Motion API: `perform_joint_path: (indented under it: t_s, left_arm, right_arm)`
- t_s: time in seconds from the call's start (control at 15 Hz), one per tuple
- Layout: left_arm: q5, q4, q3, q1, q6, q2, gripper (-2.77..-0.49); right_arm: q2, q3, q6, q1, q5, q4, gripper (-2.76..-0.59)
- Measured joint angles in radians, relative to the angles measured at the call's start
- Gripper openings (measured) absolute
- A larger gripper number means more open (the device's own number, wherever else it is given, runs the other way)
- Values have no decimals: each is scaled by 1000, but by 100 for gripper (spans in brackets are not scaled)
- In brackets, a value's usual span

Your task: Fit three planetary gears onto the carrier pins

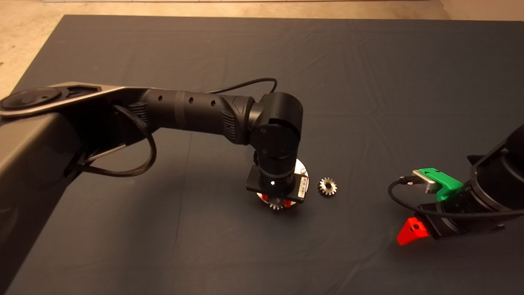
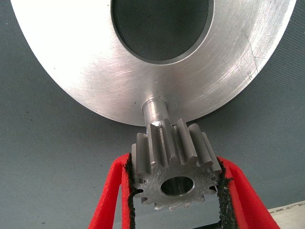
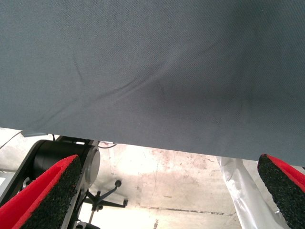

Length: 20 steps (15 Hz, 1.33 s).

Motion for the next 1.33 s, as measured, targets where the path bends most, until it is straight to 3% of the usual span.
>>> perform_joint_path:
  t_s: [1.33]
  left_arm:
    - [-5, -22, -16, -3, 1, 0, -248]
  right_arm:
    - [-2, 0, 0, 0, 0, 0, -60]
